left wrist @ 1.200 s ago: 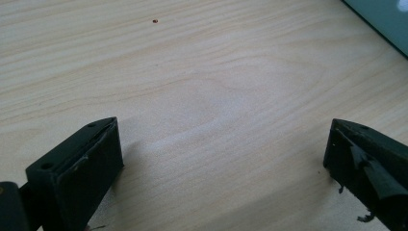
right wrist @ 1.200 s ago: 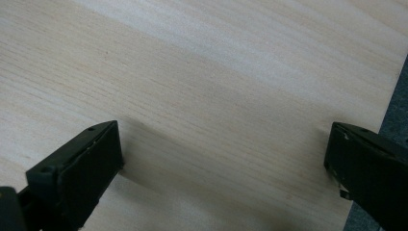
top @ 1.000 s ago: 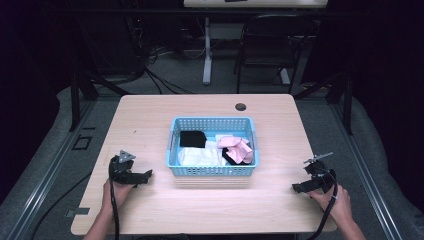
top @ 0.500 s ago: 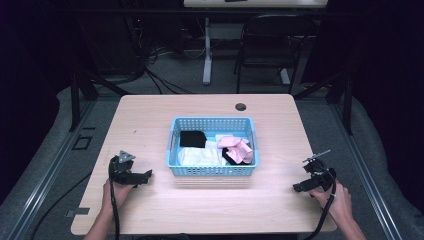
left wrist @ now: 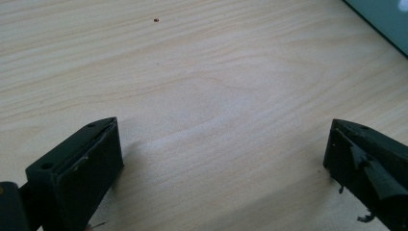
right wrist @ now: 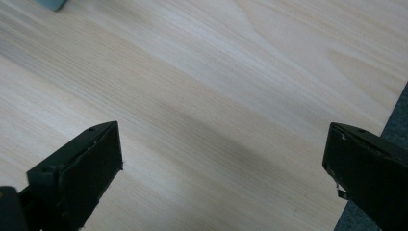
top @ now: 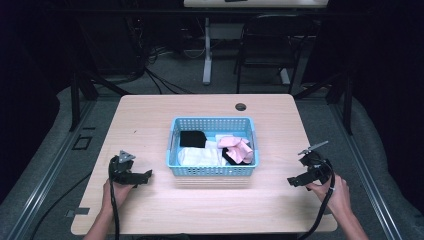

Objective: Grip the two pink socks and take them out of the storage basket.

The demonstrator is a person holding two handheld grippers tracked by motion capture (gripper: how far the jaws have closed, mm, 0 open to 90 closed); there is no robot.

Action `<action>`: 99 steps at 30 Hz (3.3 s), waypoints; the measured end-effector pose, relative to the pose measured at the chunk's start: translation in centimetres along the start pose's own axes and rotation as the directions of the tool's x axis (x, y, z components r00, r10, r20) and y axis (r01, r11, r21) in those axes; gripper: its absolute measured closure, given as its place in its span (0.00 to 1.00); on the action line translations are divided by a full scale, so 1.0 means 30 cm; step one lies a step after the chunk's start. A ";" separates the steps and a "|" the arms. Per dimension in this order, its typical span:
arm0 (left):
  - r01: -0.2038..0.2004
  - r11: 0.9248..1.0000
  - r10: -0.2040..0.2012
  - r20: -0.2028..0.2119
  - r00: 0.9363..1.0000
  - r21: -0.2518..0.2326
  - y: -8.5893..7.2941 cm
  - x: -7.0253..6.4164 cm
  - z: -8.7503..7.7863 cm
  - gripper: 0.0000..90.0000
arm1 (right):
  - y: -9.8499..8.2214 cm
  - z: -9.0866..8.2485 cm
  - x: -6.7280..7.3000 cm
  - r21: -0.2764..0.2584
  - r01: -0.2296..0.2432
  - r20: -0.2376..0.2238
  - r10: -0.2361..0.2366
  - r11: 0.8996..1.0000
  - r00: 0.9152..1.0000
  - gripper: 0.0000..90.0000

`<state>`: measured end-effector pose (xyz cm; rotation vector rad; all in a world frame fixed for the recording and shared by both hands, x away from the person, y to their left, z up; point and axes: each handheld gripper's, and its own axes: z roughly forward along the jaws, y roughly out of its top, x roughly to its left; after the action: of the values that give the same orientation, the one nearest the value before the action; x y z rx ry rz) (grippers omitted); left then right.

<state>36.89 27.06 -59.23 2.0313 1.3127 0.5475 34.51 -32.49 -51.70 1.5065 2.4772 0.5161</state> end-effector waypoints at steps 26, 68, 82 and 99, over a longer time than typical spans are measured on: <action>0.013 1.000 -0.013 -0.013 1.000 0.006 0.006 0.000 0.004 0.00 | 0.191 -0.137 0.110 0.009 0.148 -0.046 -0.148 0.989 0.988 0.01; 0.012 1.000 -0.012 -0.010 1.000 0.002 0.006 0.001 0.005 0.00 | 0.633 -0.012 0.397 0.063 0.377 -0.092 -0.371 0.924 0.924 0.06; 0.010 1.000 -0.010 -0.011 1.000 0.001 0.006 0.001 0.006 0.00 | 0.716 0.116 0.433 0.104 0.398 -0.064 -0.394 0.911 0.917 0.23; 0.008 1.000 -0.008 -0.009 1.000 0.003 0.007 0.002 0.006 0.00 | 0.741 0.233 0.471 0.172 0.402 -0.022 -0.404 0.900 0.914 0.38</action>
<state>37.15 27.00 -59.20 2.0272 1.3271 0.5520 48.54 -9.26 -49.23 0.9877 2.7754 0.2183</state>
